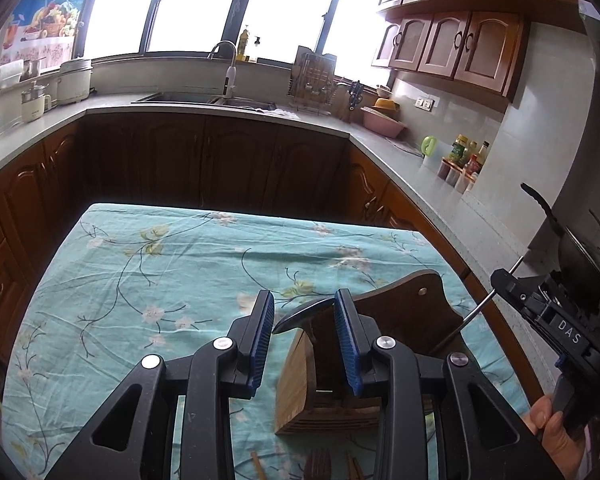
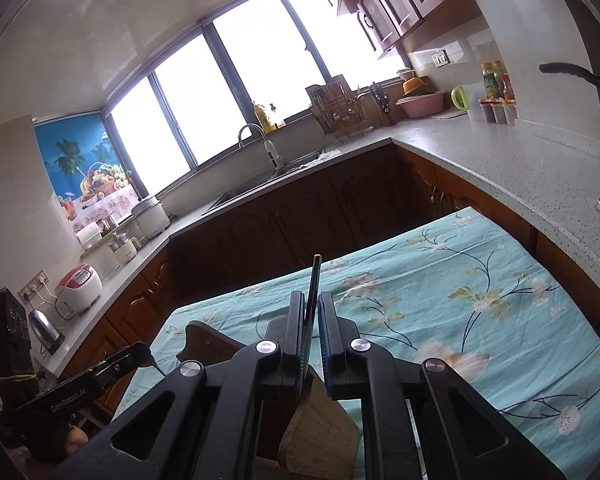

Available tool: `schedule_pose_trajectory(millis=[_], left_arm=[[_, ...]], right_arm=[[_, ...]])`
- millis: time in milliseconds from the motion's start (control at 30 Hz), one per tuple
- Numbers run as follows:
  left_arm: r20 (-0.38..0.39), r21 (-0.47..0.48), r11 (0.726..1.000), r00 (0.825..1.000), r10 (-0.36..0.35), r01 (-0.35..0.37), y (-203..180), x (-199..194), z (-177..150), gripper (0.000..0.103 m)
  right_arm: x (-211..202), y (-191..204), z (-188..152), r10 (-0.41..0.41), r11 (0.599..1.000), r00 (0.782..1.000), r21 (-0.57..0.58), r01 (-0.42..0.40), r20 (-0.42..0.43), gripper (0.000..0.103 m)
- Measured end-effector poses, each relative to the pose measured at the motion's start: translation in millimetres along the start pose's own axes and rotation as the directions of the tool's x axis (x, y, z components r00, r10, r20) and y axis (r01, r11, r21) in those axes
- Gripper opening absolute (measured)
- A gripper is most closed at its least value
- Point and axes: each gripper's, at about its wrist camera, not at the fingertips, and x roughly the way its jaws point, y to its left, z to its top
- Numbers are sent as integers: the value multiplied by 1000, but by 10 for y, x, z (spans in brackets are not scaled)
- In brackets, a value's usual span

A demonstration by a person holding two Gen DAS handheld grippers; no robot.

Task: Organize utensils
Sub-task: 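Lower the spoon into the wooden holder while the right tool inserts the chopsticks, then open both tools and pull them back from the wooden holder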

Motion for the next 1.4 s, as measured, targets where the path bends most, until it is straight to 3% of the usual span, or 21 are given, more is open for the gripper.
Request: schedule_pose_trajectory(millis=[167,233,400,467,533,567,633,733,900,1400], left_arm=[[3,13,1000,1000,10,-10,-39,-26,-4,34],[6,13,1000,1000,15,-15,-39,-46,-10,46],[14,8,1000,1000,11,-11,-21,-140,-39,59],[16,4,1000,1000,6,-6,-10,-208,-73,63],[16,-6,1000,1000,1,-1,17,-279,-110,71],[16,-11,1000,1000,1,-1,34,-314,-130,73],[16,-25,1000,1000,11,-11,77,-406,-187,84],[20,-44,998,999,35,-34,150,-566,-312,88],[13,-90,995,998,54,-53,264,-849,-560,90],[41,-104,990,994,97,-92,314,-1672,-1131,93]], right_arm=[[-16,-23,-7,-10,1000,1000,8,10,-8,34],[-28,-24,-23,-8,1000,1000,14,8,-10,39],[-81,-46,-46,0,1000,1000,28,1,-15,56],[-123,-50,-59,-1,1000,1000,31,2,-10,69],[-179,-56,-78,3,999,1000,37,-3,-4,88],[-214,-59,-88,4,999,1000,38,-4,2,91],[-287,-68,-110,3,999,1000,41,-4,10,93],[-395,-89,-153,7,999,1000,50,-8,6,95],[-626,-111,-299,7,998,1000,63,-7,7,101],[-1291,108,-753,0,999,1000,-37,-1,-20,102]])
